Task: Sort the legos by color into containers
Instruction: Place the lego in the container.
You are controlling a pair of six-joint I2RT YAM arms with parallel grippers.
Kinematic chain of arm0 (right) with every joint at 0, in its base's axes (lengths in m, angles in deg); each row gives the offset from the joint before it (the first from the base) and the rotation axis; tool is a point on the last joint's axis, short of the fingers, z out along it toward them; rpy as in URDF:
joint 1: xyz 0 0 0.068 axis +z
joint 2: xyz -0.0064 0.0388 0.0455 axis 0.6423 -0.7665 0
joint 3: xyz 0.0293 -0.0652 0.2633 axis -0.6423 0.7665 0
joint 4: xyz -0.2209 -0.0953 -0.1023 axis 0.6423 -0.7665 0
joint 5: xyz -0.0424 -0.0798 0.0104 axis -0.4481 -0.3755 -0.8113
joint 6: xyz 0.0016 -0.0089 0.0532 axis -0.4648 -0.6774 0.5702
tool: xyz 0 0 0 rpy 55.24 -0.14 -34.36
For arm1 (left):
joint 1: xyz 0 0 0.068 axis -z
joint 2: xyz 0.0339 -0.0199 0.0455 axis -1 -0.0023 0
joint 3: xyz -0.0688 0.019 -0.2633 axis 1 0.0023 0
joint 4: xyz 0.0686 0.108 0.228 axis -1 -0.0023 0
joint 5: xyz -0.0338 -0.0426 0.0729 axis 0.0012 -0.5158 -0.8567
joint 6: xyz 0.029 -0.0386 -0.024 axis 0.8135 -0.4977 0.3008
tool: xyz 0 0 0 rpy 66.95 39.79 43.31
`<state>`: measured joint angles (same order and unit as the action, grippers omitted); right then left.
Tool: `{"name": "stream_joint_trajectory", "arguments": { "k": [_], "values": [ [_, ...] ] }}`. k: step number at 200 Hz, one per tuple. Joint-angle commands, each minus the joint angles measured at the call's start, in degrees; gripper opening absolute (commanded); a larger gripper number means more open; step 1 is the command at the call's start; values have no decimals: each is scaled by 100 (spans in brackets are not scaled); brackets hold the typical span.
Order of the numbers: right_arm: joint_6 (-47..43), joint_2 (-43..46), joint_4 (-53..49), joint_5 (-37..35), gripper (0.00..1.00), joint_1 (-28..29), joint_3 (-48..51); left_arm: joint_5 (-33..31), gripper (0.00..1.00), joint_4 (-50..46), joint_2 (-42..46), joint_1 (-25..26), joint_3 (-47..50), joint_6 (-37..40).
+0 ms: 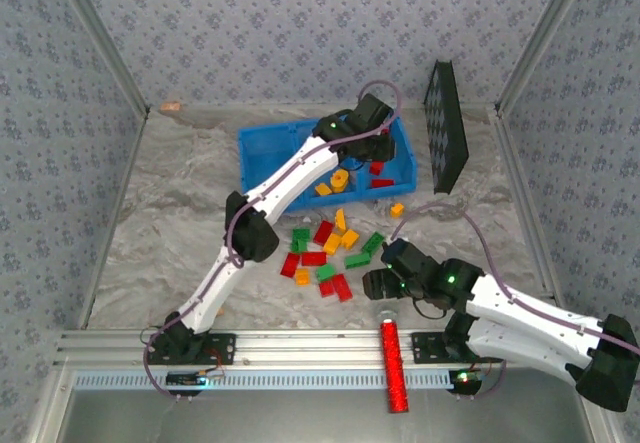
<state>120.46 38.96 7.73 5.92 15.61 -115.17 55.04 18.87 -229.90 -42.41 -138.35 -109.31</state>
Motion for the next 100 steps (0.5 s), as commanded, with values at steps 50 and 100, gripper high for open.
{"name": "stream_joint_trajectory", "arguments": {
  "k": [50, 100],
  "values": [
    [494, 11, -47, -530, 84, 342, 160, 609, 16, 639, -739, -1, -198, -239],
    [684, -72, -1, -683, 84, 594, 122, 544, 21, 685, -986, -20, -111, -385]
  ]
}}
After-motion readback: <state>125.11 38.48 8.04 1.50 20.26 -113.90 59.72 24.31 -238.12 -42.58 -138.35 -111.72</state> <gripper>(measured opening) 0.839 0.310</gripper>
